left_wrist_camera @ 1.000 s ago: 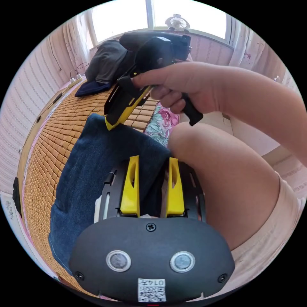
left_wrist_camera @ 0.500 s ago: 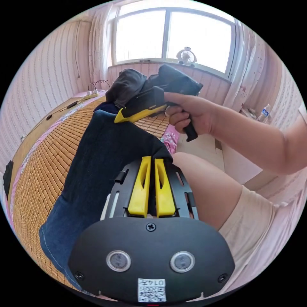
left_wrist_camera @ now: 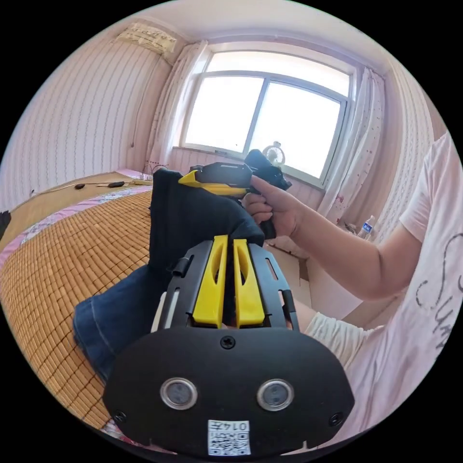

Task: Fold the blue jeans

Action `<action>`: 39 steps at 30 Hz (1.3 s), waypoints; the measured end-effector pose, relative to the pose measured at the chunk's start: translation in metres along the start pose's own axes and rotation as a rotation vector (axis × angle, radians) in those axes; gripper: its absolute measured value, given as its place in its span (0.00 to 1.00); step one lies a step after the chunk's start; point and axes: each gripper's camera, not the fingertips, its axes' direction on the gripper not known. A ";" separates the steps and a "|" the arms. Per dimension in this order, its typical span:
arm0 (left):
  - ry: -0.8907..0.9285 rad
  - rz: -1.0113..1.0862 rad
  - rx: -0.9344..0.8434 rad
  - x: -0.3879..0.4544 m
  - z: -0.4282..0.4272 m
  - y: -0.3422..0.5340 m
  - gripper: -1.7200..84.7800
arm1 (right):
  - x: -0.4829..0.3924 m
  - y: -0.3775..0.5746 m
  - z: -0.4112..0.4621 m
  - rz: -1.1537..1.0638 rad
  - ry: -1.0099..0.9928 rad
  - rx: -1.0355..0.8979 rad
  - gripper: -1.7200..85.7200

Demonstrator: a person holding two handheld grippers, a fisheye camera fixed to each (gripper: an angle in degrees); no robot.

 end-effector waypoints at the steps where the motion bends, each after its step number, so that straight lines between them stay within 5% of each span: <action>1: -0.042 -0.063 -0.010 -0.013 -0.025 0.017 0.02 | -0.005 -0.003 0.022 -0.013 -0.016 -0.030 0.03; 4: -0.216 -0.238 -0.136 -0.046 -0.082 0.071 0.02 | -0.017 -0.005 0.142 -0.041 -0.057 -0.196 0.03; 8: -0.472 -0.499 -0.283 -0.081 -0.140 0.146 0.01 | -0.019 0.024 0.217 -0.073 0.159 -0.385 0.02; 17: -0.368 -0.561 -0.140 -0.126 -0.106 0.145 0.05 | -0.034 0.096 0.199 -0.131 0.486 -0.560 0.02; 26: -0.335 -0.660 -0.248 -0.189 -0.057 0.147 0.20 | -0.067 0.064 0.155 -0.234 0.621 -0.336 0.03; 32: -0.289 -0.764 -0.290 -0.213 -0.039 0.164 0.24 | -0.014 0.044 0.131 -0.023 0.672 -0.374 0.20; 39: -0.333 -0.761 -0.328 -0.217 -0.037 0.168 0.26 | -0.007 0.044 0.122 0.067 0.652 -0.287 0.16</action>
